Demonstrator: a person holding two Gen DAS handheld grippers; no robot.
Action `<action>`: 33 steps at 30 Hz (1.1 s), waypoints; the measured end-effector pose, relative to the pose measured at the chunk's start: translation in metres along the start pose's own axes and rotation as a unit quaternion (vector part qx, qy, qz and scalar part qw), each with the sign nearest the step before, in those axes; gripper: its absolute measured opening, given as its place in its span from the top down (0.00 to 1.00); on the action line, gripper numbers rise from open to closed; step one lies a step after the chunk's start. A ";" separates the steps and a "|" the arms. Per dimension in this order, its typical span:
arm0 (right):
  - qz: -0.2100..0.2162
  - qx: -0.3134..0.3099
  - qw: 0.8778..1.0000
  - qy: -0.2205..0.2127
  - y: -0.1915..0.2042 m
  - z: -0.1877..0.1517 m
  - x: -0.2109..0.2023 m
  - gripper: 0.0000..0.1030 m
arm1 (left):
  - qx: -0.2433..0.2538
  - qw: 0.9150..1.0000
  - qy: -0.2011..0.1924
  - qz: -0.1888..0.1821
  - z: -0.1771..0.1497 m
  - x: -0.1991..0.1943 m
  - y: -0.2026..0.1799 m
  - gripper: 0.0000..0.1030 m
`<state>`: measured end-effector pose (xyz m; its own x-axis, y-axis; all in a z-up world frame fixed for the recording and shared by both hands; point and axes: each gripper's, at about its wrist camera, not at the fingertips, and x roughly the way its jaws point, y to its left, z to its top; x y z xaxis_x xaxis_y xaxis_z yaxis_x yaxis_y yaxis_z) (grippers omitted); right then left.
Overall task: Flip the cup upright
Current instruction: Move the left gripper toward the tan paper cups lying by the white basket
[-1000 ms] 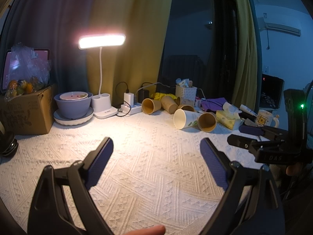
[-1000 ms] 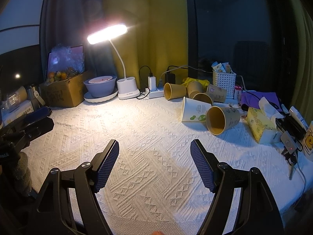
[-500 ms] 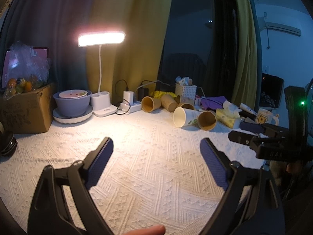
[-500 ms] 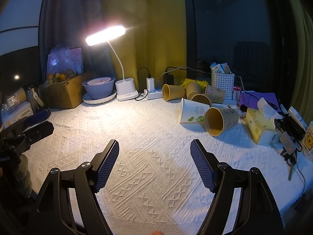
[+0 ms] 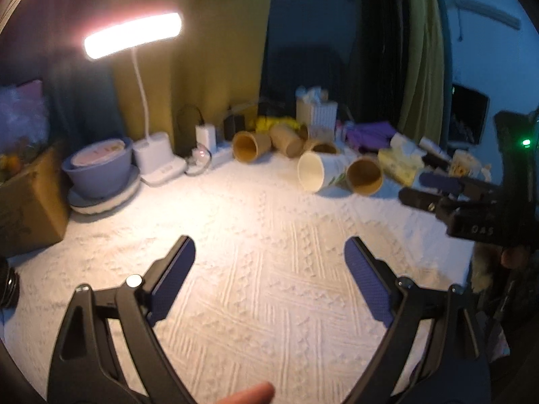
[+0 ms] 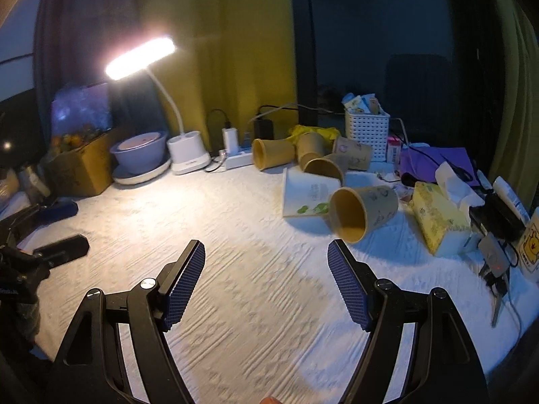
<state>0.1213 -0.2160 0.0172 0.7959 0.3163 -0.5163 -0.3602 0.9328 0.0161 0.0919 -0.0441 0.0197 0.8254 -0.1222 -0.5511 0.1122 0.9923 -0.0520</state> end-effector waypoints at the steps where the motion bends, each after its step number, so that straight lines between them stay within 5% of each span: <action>1: -0.002 0.004 1.000 0.001 -0.005 0.004 0.004 0.24 | 0.002 1.000 0.015 -0.008 0.006 0.011 0.001 0.12; 10: -0.027 0.039 0.999 0.016 -0.053 0.045 0.052 0.25 | 0.008 0.993 0.108 -0.053 0.058 0.109 -0.006 0.12; 33: -0.036 0.129 0.989 0.062 -0.159 0.115 0.169 0.24 | -0.025 0.981 0.169 -0.090 0.184 0.302 -0.007 0.12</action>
<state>0.3688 -0.2906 0.0259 0.7440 0.2383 -0.6243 -0.1562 0.9704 0.1843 0.4423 -0.0911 0.0072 0.5630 -0.2907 -0.7736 0.2046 0.9560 -0.2104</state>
